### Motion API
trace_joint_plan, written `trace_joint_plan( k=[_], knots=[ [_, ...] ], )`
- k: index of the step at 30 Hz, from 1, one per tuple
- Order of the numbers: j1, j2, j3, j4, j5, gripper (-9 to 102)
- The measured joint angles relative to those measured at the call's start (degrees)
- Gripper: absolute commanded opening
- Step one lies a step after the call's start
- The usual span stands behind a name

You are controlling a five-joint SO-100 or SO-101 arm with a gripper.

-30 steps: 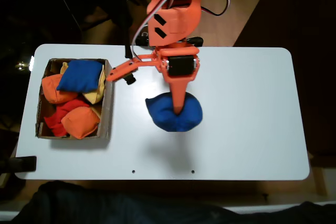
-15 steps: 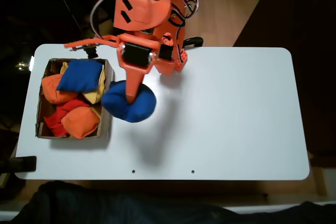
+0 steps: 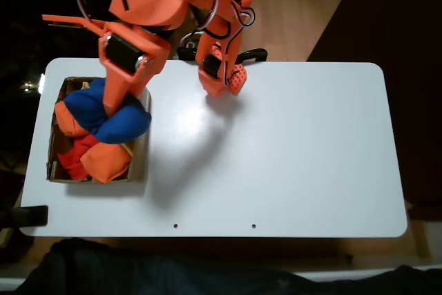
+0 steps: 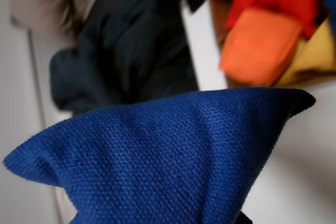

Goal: Grasp a bag and put it in the box.

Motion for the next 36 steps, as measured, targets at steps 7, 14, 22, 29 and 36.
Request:
trace_joint_plan(
  k=[7,14,22,29,36],
  knots=[
    [6.9,-5.2,-4.5,-0.1,0.1,0],
    [12.0,-11.2,-7.2,-2.6,0.1,0],
    [15.5,-19.7,-10.6,-4.5,0.0,0],
    [17.3,-25.2,-11.0,-9.3,0.1,0],
    [18.4,-30.7,-11.0,-12.7,0.1,0]
  ],
)
